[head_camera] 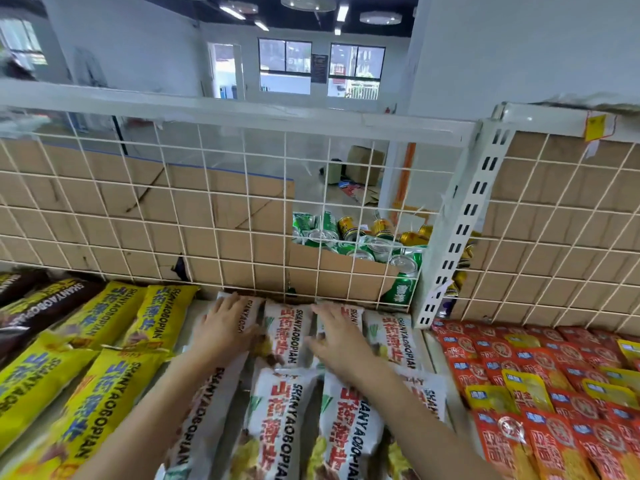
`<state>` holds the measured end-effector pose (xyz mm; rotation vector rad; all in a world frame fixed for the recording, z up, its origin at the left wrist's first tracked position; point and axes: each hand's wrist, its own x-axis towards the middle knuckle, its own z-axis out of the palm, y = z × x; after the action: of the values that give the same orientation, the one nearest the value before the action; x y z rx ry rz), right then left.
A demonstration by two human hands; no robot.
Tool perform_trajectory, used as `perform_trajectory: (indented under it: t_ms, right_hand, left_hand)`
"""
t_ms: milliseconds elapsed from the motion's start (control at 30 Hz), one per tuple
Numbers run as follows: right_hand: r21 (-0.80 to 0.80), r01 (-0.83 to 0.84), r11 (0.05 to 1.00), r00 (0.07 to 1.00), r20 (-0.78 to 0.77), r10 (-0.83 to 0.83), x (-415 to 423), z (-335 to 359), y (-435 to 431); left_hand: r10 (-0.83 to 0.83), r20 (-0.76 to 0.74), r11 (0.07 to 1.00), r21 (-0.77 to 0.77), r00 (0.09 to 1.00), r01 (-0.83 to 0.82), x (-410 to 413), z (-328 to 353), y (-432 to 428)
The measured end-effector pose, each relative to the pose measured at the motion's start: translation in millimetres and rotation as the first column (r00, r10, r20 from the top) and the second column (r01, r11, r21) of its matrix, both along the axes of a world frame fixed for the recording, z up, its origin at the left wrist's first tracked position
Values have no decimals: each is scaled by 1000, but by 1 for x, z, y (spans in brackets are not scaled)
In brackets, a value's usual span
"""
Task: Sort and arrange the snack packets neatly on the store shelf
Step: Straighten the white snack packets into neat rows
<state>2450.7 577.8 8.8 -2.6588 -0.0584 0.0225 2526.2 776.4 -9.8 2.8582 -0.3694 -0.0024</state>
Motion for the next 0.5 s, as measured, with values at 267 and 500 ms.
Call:
perform_trajectory:
  t_ms: [267,500]
  right_hand:
    - [-77,44,996,955,-289,-64,36,-16,64]
    - [-203,125,971,975,-155,-158,50,-34,81]
  left_hand:
    - [-185,-148,972,115,972,203,17,-6,21]
    - [-199,-190,980,-11,961,201,29,-15,25]
